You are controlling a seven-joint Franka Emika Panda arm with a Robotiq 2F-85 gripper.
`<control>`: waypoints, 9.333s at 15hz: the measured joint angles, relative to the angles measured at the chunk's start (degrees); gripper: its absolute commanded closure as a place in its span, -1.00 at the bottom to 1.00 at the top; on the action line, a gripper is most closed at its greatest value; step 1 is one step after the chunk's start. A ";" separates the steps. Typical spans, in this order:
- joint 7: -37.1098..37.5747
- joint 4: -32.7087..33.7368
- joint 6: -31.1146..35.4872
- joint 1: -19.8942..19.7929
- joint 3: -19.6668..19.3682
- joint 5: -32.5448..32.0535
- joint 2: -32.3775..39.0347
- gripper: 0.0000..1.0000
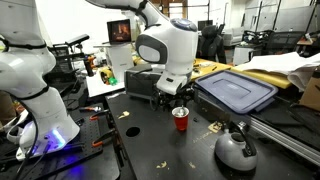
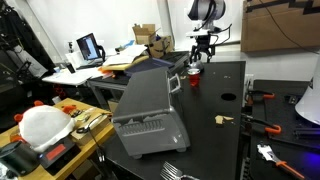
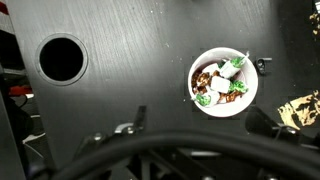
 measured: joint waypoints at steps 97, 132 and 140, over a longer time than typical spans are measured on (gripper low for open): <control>-4.03 25.04 -34.65 -11.08 -1.46 35.24 34.80 -1.00; -6.73 46.18 -48.94 -12.94 -1.12 26.24 47.44 -1.00; -6.79 47.25 -49.89 -12.80 0.16 26.24 48.63 -0.50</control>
